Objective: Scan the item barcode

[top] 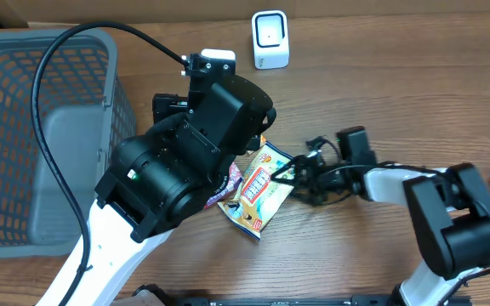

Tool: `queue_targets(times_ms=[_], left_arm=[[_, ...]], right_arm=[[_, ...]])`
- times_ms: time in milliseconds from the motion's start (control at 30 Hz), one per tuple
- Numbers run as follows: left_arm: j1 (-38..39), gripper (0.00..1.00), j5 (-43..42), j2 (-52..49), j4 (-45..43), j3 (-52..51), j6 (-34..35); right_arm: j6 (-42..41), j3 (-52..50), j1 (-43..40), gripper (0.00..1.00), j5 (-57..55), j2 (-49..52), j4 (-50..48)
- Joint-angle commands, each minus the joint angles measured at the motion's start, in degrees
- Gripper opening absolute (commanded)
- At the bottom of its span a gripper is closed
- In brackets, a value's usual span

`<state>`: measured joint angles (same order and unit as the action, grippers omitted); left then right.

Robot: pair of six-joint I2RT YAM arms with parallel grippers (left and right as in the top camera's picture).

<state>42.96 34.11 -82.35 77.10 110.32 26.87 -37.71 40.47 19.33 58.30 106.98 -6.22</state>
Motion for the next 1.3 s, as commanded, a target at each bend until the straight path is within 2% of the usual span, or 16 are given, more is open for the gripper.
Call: queue_targets(times_ms=[0,100,200,233,300,333,367,400,500,667,767,833,900,1100,1267], left_arm=[[-0.28,1.0,0.76,-0.07,-0.17,0.83,-0.04],[-0.28,1.0,0.74,-0.07,-0.17,0.83,-0.04],[-0.28,1.0,0.74,-0.07,-0.17,0.83,-0.04],[-0.28,1.0,0.74,-0.07,-0.17,0.83,-0.04],[-0.28,1.0,0.74,-0.07,-0.17,0.83,-0.04],[-0.28,1.0,0.74,-0.07,-0.17,0.83,-0.04],[-0.28,1.0,0.74,-0.07,-0.17,0.83,-0.04],[-0.28,1.0,0.76,-0.07,-0.17,0.83,-0.04],[-0.28,1.0,0.74,-0.07,-0.17,0.83,-0.04],[-0.28,1.0,0.76,-0.07,-0.17,0.83,-0.04],[-0.28,1.0,0.74,-0.07,-0.17,0.83,-0.04],[-0.28,1.0,0.74,-0.07,-0.17,0.83,-0.07],[-0.28,1.0,0.74,-0.07,-0.17,0.83,-0.04],[-0.28,1.0,0.74,-0.07,-0.17,0.83,-0.04],[-0.28,1.0,0.76,-0.07,-0.17,0.83,-0.04]], right_arm=[[-11.76,-2.47,4.87,1.0,-20.98,2.75,-4.28],[-15.98,-2.47,7.72,1.0,-31.1,2.75,-6.99],[-16.28,-2.47,9.44,1.0,-34.56,2.75,-8.98],[-16.15,-2.47,9.81,0.96,-34.77,2.75,-9.79],[-14.73,-2.47,10.32,0.68,-34.75,2.75,-11.47],[-14.21,-2.47,10.43,0.49,-34.8,2.75,-12.04],[-13.51,-2.47,10.45,0.2,-34.99,2.75,-12.35],[-12.81,-2.47,10.45,0.04,-35.26,2.75,-12.81],[-9.64,-2.47,10.45,0.04,-34.75,2.75,-15.61],[-3.69,-2.47,10.45,0.04,-27.21,0.98,-21.16],[0.66,-2.49,10.43,0.04,-27.5,-3.56,-17.84],[5.33,-2.49,10.45,0.04,-30.84,-8.68,-11.87],[9.6,-2.47,10.45,0.04,-36.85,-14.05,-4.61],[21.03,-2.38,10.45,0.04,-68.15,-35.52,22.43],[24.74,-2.25,10.45,0.04,-94.44,-46.77,35.36]])
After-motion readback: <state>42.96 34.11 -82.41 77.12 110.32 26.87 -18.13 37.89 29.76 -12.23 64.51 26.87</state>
